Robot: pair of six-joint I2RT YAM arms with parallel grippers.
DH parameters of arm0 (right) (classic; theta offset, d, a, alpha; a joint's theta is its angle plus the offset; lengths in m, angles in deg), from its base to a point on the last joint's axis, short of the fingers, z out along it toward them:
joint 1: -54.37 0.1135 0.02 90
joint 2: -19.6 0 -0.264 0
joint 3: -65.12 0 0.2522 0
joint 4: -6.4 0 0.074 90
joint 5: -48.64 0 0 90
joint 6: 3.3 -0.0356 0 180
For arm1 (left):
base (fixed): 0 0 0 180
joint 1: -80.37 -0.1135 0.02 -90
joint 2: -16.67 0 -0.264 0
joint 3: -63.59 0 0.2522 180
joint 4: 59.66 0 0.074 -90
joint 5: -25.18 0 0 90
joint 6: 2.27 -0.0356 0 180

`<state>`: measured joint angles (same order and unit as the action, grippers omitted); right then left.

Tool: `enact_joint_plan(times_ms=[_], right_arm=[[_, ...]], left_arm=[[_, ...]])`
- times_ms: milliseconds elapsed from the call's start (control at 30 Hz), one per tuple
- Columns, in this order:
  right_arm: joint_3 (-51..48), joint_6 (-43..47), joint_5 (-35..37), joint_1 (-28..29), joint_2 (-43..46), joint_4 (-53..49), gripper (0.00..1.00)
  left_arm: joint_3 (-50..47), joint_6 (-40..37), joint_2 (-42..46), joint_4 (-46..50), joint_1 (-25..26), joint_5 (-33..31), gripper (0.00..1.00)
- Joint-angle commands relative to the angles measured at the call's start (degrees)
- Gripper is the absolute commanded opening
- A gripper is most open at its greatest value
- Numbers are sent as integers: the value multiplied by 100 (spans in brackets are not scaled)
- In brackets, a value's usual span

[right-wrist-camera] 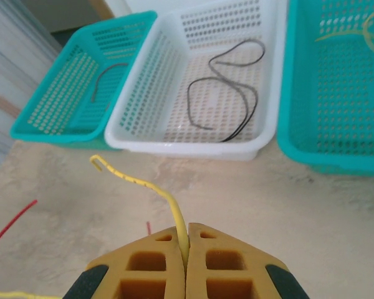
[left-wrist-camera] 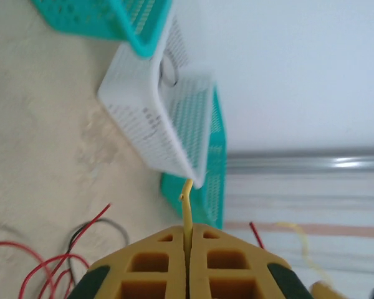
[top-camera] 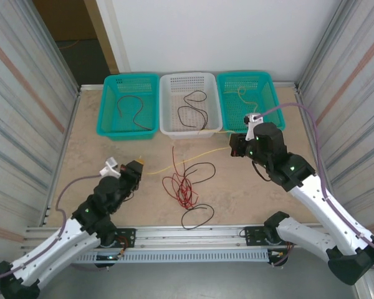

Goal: Untangle the cables

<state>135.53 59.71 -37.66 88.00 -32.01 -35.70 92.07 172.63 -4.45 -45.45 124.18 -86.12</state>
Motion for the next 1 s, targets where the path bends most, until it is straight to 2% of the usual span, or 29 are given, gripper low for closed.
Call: enact_joint_plan(times_ms=[0,67,100,133,167,233,300,467,533,633,833,967], right_arm=[[-44,-359,-315,-146,108,154,0],[1,-387,-318,-146,100,140,0],[42,-387,-301,-146,97,136,0],[85,-387,-281,-147,99,135,0],[145,-366,-267,-152,93,135,0],[296,-311,-256,-146,80,94,0],[464,-224,-265,-137,40,33,0],[994,262,-60,-24,-150,-213,0],[1215,536,202,160,-280,-345,0],[1522,851,606,540,-458,-461,0],[1909,1061,822,984,-752,-359,0],[2119,1138,825,1132,-861,-326,0]], left_arm=[[-108,240,56,657,29,-1443,0],[-101,260,-115,678,22,-1262,0],[-101,298,-225,696,22,-1168,3],[-79,359,-322,801,22,-1102,11],[-9,479,-445,1060,22,-1037,25],[198,653,-643,1704,22,-996,45],[400,557,-820,2186,-17,-941,56],[995,-725,-1151,2285,-222,-501,64],[1223,-1572,-1324,1755,-224,-183,68],[1506,-2710,-1841,490,-201,710,78],[2171,-3352,-3498,-568,222,1656,84],[2535,-3439,-4292,-664,453,1748,87]])
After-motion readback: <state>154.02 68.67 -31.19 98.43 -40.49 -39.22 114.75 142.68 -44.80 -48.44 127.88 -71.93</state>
